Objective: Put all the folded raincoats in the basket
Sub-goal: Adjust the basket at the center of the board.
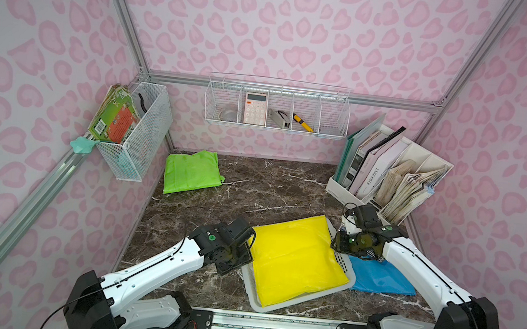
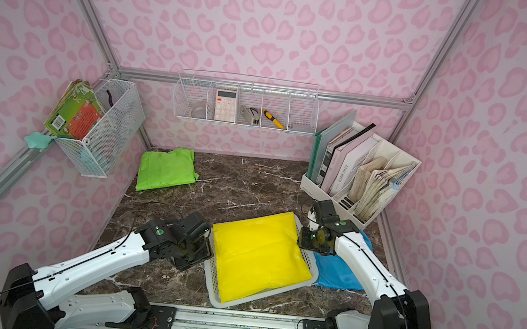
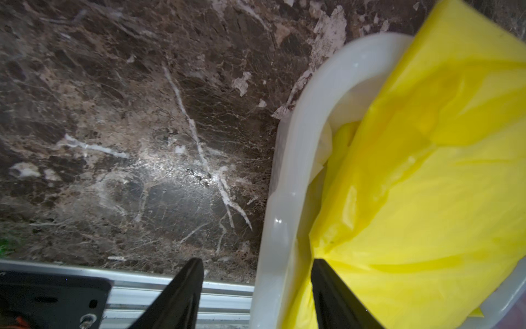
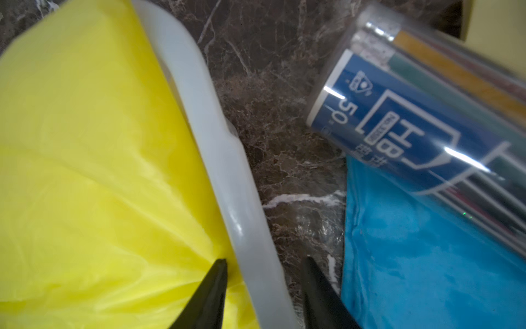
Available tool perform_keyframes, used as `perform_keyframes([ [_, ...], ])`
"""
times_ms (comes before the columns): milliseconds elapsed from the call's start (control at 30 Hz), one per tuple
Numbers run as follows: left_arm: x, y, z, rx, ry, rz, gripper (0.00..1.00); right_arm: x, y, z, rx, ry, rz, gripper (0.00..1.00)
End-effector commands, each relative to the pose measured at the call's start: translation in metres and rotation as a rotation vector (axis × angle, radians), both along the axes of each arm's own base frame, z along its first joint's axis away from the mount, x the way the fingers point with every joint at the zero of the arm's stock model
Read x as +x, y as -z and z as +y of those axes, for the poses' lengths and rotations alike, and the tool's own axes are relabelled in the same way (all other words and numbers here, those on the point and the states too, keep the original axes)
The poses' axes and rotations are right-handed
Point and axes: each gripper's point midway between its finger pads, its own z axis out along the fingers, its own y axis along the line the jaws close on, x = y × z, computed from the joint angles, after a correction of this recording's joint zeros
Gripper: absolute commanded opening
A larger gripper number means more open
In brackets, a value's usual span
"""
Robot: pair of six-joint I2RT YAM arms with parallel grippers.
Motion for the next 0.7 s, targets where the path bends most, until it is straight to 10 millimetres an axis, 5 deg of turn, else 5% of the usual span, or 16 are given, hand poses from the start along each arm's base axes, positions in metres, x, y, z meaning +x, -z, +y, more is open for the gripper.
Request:
perform_keyframes([
  [0,0.015,-0.004,0.0,-0.018,0.01,-0.016,0.65,0.002,-0.013,0.027,0.182,0.054,-0.011,0.4],
  [167,0.04,-0.017,0.013,-0.044,-0.008,-0.039,0.65,-0.012,-0.021,0.071,0.294,0.033,0.01,0.39],
  [367,0.063,-0.024,0.052,-0.038,-0.051,-0.05,0.62,-0.033,-0.028,0.105,0.379,0.061,0.009,0.39],
  [500,0.082,-0.023,0.063,-0.099,-0.062,-0.04,0.63,-0.04,-0.029,0.113,0.428,0.082,0.006,0.46],
  [667,0.097,-0.021,0.053,-0.189,-0.03,0.022,0.62,-0.027,-0.03,0.103,0.388,0.084,-0.028,0.54],
])
